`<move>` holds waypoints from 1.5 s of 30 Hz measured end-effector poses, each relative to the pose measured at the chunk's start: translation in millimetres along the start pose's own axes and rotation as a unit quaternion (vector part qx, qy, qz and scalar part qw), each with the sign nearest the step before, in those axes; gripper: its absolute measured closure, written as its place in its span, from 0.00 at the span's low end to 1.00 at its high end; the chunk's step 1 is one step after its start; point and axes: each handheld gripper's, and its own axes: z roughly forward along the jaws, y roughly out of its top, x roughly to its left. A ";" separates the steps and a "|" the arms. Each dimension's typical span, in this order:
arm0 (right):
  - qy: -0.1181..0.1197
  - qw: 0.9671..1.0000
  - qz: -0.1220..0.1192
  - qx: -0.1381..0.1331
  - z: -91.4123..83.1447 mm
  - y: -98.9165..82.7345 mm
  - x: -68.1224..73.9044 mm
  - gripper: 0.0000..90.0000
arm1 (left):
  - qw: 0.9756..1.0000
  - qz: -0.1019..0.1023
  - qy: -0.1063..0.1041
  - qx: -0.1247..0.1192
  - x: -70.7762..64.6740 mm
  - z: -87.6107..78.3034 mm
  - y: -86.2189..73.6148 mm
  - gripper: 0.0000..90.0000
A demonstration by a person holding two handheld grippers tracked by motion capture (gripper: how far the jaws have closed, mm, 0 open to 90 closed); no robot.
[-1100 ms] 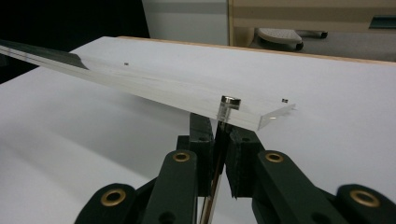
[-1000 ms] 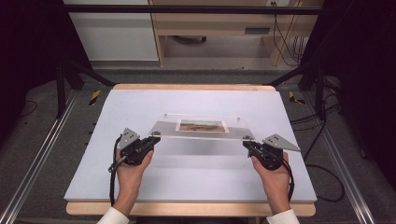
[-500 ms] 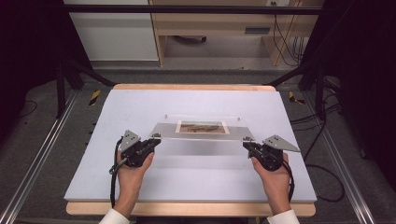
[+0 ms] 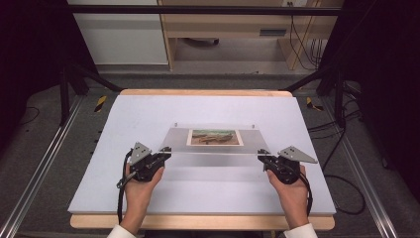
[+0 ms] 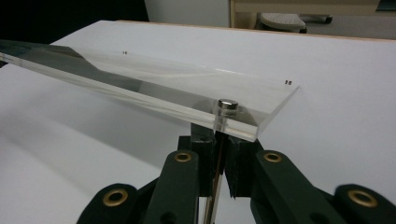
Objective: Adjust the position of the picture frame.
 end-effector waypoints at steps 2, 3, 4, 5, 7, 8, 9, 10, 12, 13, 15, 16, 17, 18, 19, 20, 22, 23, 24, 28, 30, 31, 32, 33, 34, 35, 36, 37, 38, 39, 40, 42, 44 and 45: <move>0.001 1.000 0.003 0.006 -0.2 -2.2 0.0 0.93 | 1.000 0.001 -0.001 0.006 0.0 -0.2 -1.8 0.93; 0.001 1.000 0.003 0.006 -0.2 -2.2 0.0 0.93 | 1.000 0.001 -0.001 0.006 0.0 -0.2 -1.8 0.93; 0.004 1.000 0.006 0.010 0.2 -4.7 -0.1 0.93 | 1.000 0.001 -0.001 0.011 -0.4 -0.2 -3.6 0.93; 0.004 1.000 0.006 0.010 0.2 -4.7 -0.1 0.93 | 1.000 0.001 -0.001 0.011 -0.4 -0.2 -3.6 0.93; 0.005 1.000 0.007 0.018 0.7 -8.0 -0.1 0.93 | 1.000 0.004 -0.001 0.022 -0.9 0.3 -7.5 0.93; 0.005 1.000 0.008 0.023 0.8 -9.3 0.1 0.93 | 1.000 0.004 -0.001 0.022 -0.9 0.3 -7.5 0.93; 0.005 1.000 0.009 0.028 1.4 -11.1 0.4 0.93 | 1.000 0.005 -0.002 0.028 -0.8 0.5 -10.0 0.93; 0.005 1.000 0.009 0.028 1.4 -11.1 0.4 0.93 | 1.000 0.005 -0.002 0.028 -0.8 0.5 -10.0 0.93; 0.006 0.999 0.011 0.034 1.8 -13.8 0.5 0.94 | 0.999 0.007 -0.002 0.034 -1.1 0.7 -12.7 0.93; 0.006 0.999 0.012 0.035 2.0 -14.5 0.5 0.94 | 0.999 0.008 -0.002 0.036 -1.2 0.8 -13.5 0.93; 0.006 0.999 0.011 0.039 2.2 -15.9 1.0 0.94 | 0.999 0.011 -0.001 0.040 -1.5 0.9 -15.4 0.93; 0.006 0.999 0.012 0.040 2.4 -17.1 1.0 0.94 | 0.999 0.011 -0.001 0.041 -1.7 1.1 -16.3 0.93; 0.006 0.999 0.012 0.042 2.5 -17.8 1.0 0.94 | 0.999 0.012 -0.001 0.044 -1.8 1.1 -17.2 0.93; 0.006 0.999 0.012 0.045 2.8 -19.0 0.8 0.94 | 0.999 0.014 -0.001 0.046 -1.8 1.4 -18.3 0.93; 0.007 0.999 0.013 0.046 3.3 -20.2 0.9 0.94 | 0.999 0.016 -0.001 0.050 -1.9 1.6 -19.6 0.93; 0.008 0.999 0.014 0.050 3.7 -21.6 0.9 0.94 | 0.999 0.016 0.000 0.052 -2.1 1.9 -20.5 0.93; 0.008 0.998 0.012 0.056 4.6 -23.2 0.3 0.94 | 0.998 0.016 -0.001 0.061 -2.4 2.8 -22.5 0.93; 0.009 0.998 0.016 0.062 4.9 -24.5 0.4 0.94 | 0.998 0.017 -0.001 0.065 -2.5 2.9 -22.9 0.93; 0.009 0.998 0.015 0.063 5.4 -25.2 0.3 0.94 | 0.998 0.018 0.000 0.068 -2.8 3.3 -23.5 0.93; 0.008 0.997 0.015 0.071 6.5 -27.5 0.4 0.94 | 0.997 0.021 0.001 0.077 -2.5 4.3 -25.1 0.93; 0.007 0.997 0.014 0.073 8.3 -28.8 0.6 0.94 | 0.997 0.022 0.003 0.077 -2.0 5.2 -26.4 0.93; 0.007 0.997 0.014 0.073 8.3 -28.8 0.6 0.94 | 0.997 0.022 0.003 0.077 -2.0 5.2 -26.4 0.93; 0.007 0.997 0.013 0.073 8.8 -29.0 0.5 0.94 | 0.997 0.024 0.006 0.076 -2.1 5.6 -26.9 0.93; 0.006 0.997 0.013 0.073 9.7 -29.3 0.6 0.93 | 0.997 0.025 0.010 0.077 -2.0 6.0 -27.3 0.93; 0.006 0.997 0.012 0.073 10.9 -29.7 0.6 0.93 | 0.997 0.024 0.012 0.075 -1.4 6.5 -27.8 0.93; 0.007 0.997 0.012 0.076 14.2 -30.3 0.5 0.93 | 0.997 0.022 0.015 0.076 0.9 7.2 -28.6 0.93; 0.009 0.997 0.011 0.077 15.8 -30.2 0.6 0.93 | 0.997 0.021 0.017 0.077 1.8 7.3 -29.1 0.93; 0.008 0.997 0.009 0.078 16.9 -30.1 0.9 0.93 | 0.997 0.021 0.017 0.077 1.8 7.3 -29.1 0.93; 0.009 0.997 0.010 0.079 18.9 -29.9 1.7 0.93 | 0.997 0.018 0.019 0.078 4.0 7.5 -29.9 0.93; 0.009 0.997 0.010 0.079 18.9 -29.9 1.7 0.93 | 0.997 0.018 0.019 0.078 4.0 7.5 -29.9 0.93; 0.009 0.997 0.007 0.082 22.0 -29.6 1.7 0.93 | 0.996 0.017 0.018 0.081 5.6 7.8 -30.0 0.93; 0.007 0.996 0.006 0.083 23.9 -29.0 1.6 0.93 | 0.996 0.017 0.018 0.082 6.3 8.5 -30.8 0.93; 0.006 0.996 0.005 0.086 25.6 -29.2 0.7 0.93 | 0.996 0.018 0.019 0.083 6.3 9.6 -31.8 0.93; 0.006 0.996 0.005 0.086 25.6 -29.2 0.7 0.93 | 0.996 0.018 0.019 0.083 6.3 9.6 -31.8 0.93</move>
